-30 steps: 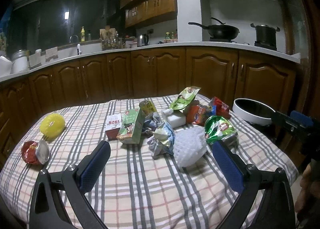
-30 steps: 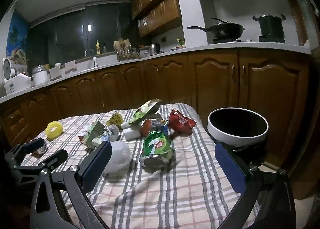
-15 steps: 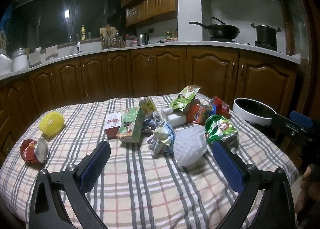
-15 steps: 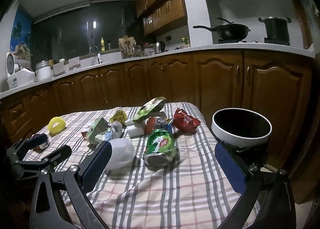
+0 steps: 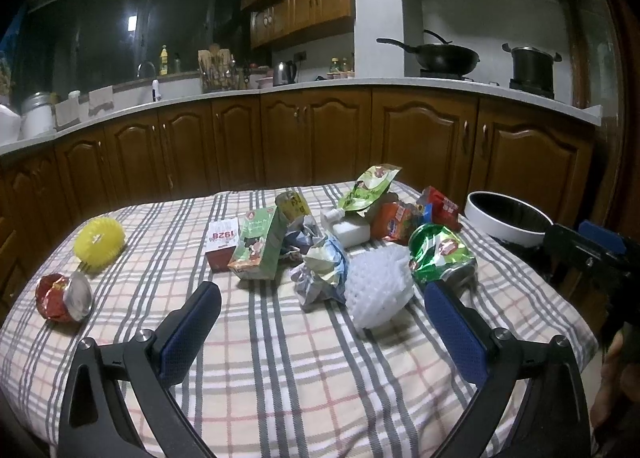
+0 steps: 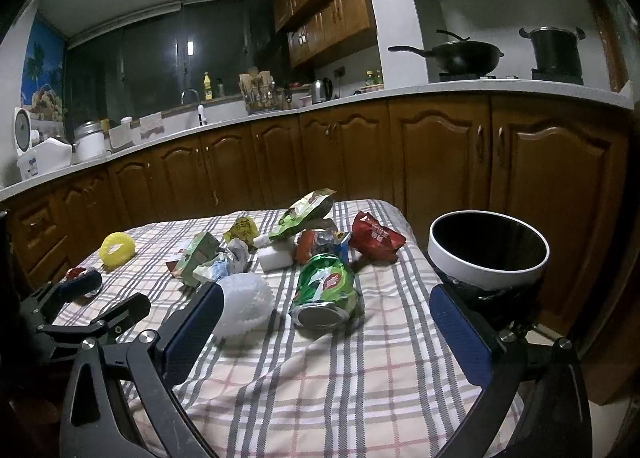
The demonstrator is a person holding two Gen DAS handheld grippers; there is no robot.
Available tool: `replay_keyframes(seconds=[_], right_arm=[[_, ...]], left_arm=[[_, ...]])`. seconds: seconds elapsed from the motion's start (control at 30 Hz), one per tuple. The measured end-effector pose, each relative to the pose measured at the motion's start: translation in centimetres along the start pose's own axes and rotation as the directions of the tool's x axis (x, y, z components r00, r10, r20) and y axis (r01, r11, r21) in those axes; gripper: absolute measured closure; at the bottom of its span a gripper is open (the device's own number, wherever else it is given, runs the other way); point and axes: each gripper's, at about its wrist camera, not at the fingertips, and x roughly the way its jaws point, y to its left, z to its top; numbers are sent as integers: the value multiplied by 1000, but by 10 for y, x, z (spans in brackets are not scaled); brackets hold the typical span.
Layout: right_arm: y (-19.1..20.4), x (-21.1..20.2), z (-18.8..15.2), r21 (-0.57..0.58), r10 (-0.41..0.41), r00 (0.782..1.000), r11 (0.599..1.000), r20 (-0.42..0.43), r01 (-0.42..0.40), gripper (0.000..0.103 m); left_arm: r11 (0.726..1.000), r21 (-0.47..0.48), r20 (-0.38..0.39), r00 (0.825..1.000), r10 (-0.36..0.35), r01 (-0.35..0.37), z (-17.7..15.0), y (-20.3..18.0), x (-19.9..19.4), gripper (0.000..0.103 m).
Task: Collect trash
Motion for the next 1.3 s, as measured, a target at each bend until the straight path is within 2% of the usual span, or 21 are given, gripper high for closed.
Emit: replay_keyframes(seconds=[0.37,0.67,0.83,0.97,1.13,1.3], right_arm=[[-3,4,0,14,12,1000,1000,-17,-12,0],[-19,26,4,73,67,994,995,-86,-60,1],[-30,44,5,108,95,986,991,-135,-81,7],[-41,71,5,167,150,968,979,-202,-117,23],[-50,105,0,235,214,936,960,-279,-149,30],[-58,130,-5,296,270,906,939,-327,-173,37]], left_arm=[[1000,-3,-22,999,-26,26,0,0,6,1],[997,-7,-72,995,-71,70,9,-3,23,4],[993,-48,-119,986,-117,112,14,2,39,7],[990,-62,-157,978,-135,127,18,4,58,11],[986,-94,-218,963,-156,138,18,6,85,16],[983,-109,-276,945,-174,149,17,5,111,35]])
